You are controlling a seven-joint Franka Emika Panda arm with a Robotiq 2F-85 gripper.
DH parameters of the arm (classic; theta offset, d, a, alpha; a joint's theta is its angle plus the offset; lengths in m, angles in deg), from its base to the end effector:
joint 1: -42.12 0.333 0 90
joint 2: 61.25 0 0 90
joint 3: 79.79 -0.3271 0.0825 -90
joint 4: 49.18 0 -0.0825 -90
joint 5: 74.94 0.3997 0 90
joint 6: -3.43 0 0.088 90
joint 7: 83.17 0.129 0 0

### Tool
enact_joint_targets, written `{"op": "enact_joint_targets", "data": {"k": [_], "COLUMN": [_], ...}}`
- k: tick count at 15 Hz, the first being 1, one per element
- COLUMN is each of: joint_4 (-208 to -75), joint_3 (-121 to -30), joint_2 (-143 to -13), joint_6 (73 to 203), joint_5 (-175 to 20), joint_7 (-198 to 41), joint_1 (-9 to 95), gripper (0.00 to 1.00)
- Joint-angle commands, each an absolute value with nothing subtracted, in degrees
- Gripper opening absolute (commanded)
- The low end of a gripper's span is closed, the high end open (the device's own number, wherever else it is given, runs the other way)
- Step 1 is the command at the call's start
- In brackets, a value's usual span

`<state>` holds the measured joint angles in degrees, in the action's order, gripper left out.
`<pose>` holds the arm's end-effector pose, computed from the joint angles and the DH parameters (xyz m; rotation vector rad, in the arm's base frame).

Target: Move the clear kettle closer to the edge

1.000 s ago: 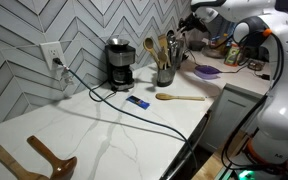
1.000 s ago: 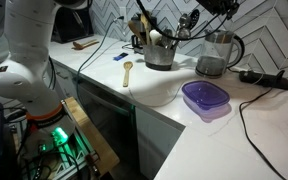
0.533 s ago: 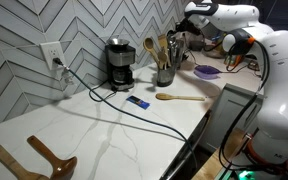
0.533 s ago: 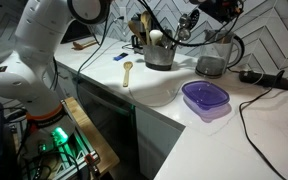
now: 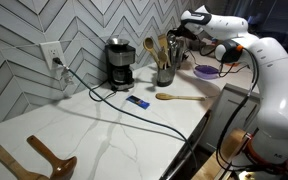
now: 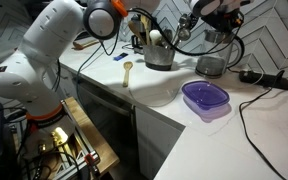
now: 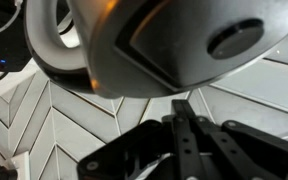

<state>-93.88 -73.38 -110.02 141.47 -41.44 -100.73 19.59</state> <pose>0.7776 -0.3617 0.5190 -2.6652 0.5455 -1.2844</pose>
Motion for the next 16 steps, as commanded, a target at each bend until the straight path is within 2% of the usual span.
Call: {"op": "enact_joint_targets", "data": {"k": [1, 6, 16], "joint_4": [-89.92, -91.09, -87.1], "joint_3": [-71.01, -65.39, -61.85], "joint_2": [-113.11, -111.79, -110.88], "joint_6": [139.26, 131.66, 108.49], "joint_5": [-43.96, -50.05, -55.71], "joint_7": [-97.73, -89.07, -83.97], "joint_1": [19.61, 21.22, 21.6], "gripper": [0.0, 0.0, 0.0]}}
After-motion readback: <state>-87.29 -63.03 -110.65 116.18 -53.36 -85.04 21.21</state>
